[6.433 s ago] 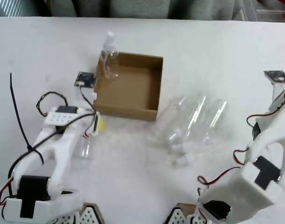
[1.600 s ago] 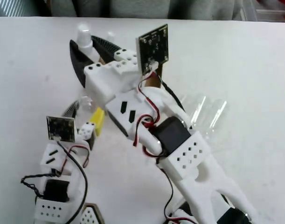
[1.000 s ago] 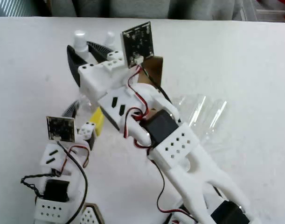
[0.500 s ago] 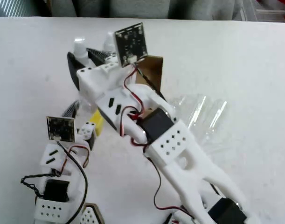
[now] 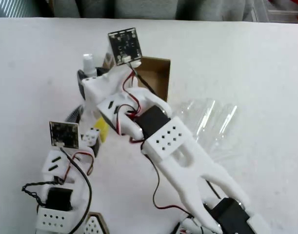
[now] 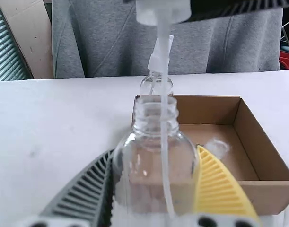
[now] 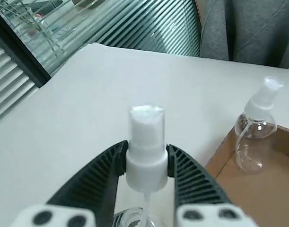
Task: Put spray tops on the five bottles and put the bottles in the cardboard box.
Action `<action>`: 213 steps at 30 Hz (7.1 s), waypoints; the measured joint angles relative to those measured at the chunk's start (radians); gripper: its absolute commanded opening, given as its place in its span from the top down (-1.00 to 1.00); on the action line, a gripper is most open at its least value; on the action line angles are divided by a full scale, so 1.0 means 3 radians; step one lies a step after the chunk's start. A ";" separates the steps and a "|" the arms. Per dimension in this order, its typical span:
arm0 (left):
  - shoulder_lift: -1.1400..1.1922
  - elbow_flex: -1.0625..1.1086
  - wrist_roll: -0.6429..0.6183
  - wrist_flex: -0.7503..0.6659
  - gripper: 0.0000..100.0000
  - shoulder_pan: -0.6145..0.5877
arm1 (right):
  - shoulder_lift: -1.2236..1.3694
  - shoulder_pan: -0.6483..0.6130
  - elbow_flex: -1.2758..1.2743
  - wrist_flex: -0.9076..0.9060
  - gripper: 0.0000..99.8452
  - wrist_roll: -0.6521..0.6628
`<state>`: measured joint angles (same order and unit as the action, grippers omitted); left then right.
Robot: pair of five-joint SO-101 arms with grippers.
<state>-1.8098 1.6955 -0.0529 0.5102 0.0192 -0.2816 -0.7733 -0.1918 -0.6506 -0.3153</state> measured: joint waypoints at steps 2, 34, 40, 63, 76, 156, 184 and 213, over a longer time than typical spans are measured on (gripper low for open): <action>0.0000 0.0000 0.0000 0.0000 0.95 0.0005 | 0.0000 -0.0005 0.0000 -0.0087 0.88 -0.0005; 0.0000 0.0000 0.0000 -0.0015 0.95 -0.0036 | -0.0174 -0.0235 -0.0327 -0.0225 0.87 0.0133; 0.0000 0.0000 0.0000 -0.0015 0.95 -0.0036 | -0.0199 -0.0251 -0.0404 -0.0194 0.87 0.0133; 0.0000 0.0000 0.0000 -0.0015 0.95 -0.0056 | -0.0941 -0.0332 -0.0557 -0.0184 0.33 0.0133; 0.0000 0.0000 0.0000 -0.0015 0.95 -0.0056 | -0.1396 0.0317 -0.0869 -0.0307 0.85 0.0051; 0.4434 -0.1846 0.0000 -0.3202 0.95 -0.0046 | -0.1406 0.1995 -0.3560 0.1550 0.97 0.0164; 0.7027 -0.2516 0.0000 -0.5375 0.95 0.0118 | -0.1406 0.1995 -0.3560 0.1550 0.97 0.0164; 0.7902 -0.3156 0.0000 -0.5764 0.95 0.0082 | -0.1406 0.1995 -0.3560 0.1550 0.97 0.0164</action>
<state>0.5608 0.7488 -0.0529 -1.2190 0.0437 -0.7035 -0.1749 -1.2597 -0.1857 -0.2662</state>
